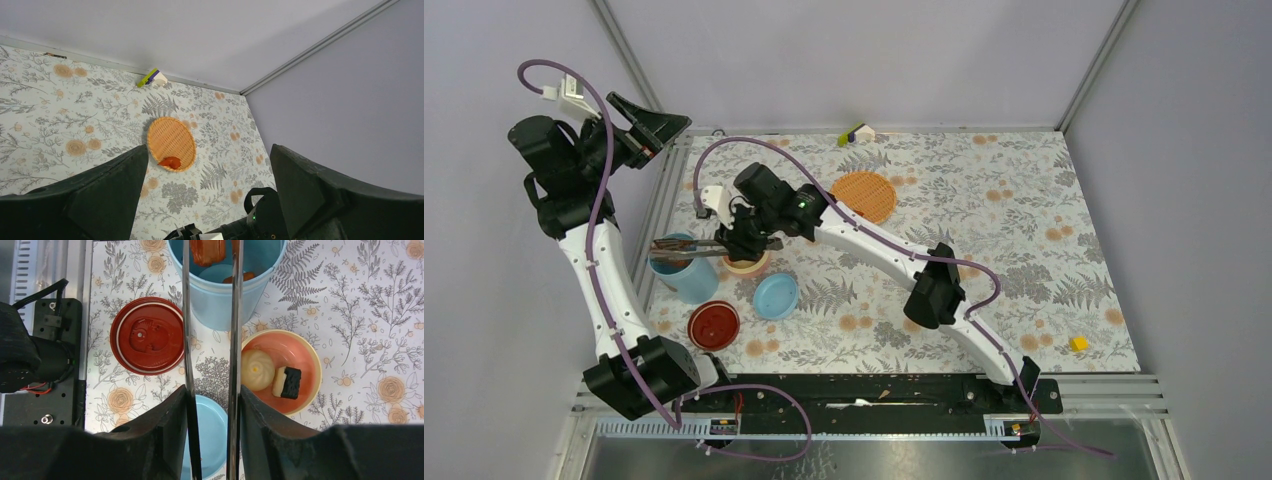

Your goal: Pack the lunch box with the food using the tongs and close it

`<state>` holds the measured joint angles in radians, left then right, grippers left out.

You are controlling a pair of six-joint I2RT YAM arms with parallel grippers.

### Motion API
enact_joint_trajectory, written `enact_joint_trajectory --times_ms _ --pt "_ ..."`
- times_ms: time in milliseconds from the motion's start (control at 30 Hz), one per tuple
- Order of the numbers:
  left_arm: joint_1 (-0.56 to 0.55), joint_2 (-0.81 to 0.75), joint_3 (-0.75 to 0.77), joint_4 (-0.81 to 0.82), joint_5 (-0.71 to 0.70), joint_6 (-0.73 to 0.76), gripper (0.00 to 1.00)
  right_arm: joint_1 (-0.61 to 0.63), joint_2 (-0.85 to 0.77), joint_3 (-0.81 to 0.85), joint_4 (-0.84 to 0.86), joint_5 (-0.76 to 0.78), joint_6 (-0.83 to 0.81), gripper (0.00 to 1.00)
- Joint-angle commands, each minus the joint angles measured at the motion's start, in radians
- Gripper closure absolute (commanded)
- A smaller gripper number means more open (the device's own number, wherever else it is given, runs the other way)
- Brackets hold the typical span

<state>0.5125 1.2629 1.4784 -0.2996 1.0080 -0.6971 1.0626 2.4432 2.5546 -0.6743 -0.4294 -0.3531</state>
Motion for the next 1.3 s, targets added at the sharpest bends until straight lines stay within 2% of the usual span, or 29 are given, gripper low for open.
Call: enact_joint_trajectory --times_ms 0,433,733,1267 --pt "0.0 -0.022 0.003 0.06 0.022 -0.011 0.01 0.01 -0.007 0.006 0.055 0.011 -0.029 0.54" --pt "0.0 -0.023 0.001 0.062 0.024 -0.012 0.01 0.01 -0.038 0.004 0.056 0.044 -0.043 0.52" --pt "-0.001 -0.03 0.003 0.061 0.028 -0.018 0.01 -0.028 -0.12 -0.012 0.053 -0.009 0.032 0.52" --pt "0.0 -0.031 0.003 0.061 0.023 -0.018 0.01 -0.185 -0.318 -0.273 0.056 -0.061 0.054 0.52"
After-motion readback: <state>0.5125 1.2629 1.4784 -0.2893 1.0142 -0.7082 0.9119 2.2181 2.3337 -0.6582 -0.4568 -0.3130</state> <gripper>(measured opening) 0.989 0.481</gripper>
